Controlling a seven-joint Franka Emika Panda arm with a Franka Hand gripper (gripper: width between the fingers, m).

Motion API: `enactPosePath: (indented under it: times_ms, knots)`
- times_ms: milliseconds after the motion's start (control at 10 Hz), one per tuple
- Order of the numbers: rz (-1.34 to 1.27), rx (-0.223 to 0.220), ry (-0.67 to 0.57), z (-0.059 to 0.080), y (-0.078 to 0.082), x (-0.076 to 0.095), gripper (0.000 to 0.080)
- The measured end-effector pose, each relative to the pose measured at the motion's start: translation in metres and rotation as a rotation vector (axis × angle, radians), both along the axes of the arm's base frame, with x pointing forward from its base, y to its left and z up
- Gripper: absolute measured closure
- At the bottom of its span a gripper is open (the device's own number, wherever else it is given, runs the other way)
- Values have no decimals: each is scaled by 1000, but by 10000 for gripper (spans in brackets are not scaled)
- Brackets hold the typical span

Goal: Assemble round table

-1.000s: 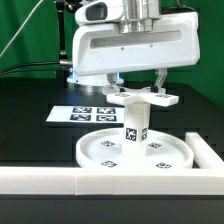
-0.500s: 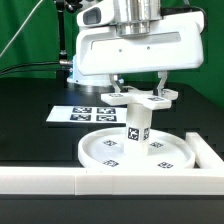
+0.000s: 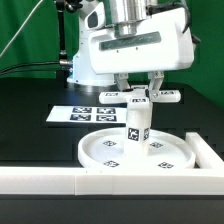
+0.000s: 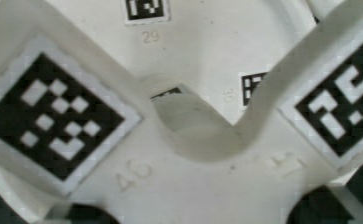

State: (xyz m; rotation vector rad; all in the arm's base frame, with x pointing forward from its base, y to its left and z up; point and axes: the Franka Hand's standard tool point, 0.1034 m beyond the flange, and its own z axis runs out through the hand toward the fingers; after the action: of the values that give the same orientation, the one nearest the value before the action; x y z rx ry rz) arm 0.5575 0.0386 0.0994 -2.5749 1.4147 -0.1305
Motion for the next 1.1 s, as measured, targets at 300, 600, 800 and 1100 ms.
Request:
enactPosePath:
  times_ms: [300, 600, 800, 1100]
  knots:
    - [-307, 60, 35, 0, -1, 0, 351]
    - [-503, 94, 60, 0, 0, 0, 351]
    - [-570, 117, 68, 0, 0, 0, 351]
    - [-519, 119, 57, 6, 1, 2, 171]
